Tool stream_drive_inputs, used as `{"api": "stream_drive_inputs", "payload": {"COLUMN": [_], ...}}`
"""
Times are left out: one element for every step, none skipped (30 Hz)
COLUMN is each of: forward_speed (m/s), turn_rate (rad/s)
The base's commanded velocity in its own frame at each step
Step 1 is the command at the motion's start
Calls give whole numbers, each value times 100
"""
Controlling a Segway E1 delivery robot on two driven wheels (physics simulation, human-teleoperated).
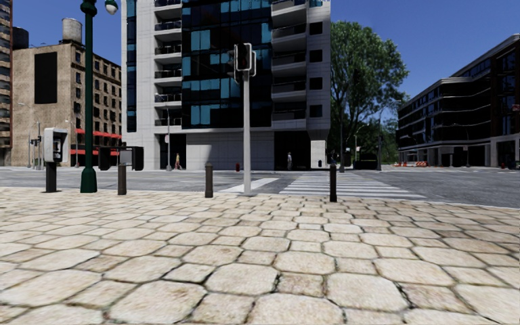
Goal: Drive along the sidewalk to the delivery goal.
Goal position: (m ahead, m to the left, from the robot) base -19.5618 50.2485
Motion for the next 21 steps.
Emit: {"api": "stream_drive_inputs", "payload": {"forward_speed": [93,94,94,95,95,96,96,96,96,97,97,97,98,99,102,104,104,106,108,109,109], "turn_rate": [49,49,49,49,49,49,49,49,49,49,49,49,49,49,49,49,49,49,49,49,50]}}
